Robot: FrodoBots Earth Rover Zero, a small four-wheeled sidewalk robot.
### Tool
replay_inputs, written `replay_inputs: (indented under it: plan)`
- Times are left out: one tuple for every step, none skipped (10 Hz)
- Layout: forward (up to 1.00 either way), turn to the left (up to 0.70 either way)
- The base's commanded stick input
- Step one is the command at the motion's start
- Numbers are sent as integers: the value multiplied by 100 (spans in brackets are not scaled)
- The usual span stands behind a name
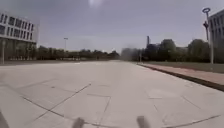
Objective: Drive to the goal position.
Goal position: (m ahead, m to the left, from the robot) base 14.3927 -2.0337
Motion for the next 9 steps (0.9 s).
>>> replay_inputs:
  plan:
    - [70,-7]
    - [70,0]
    - [70,0]
    - [70,0]
    - [70,0]
    - [70,0]
    - [70,0]
    - [70,0]
    - [70,0]
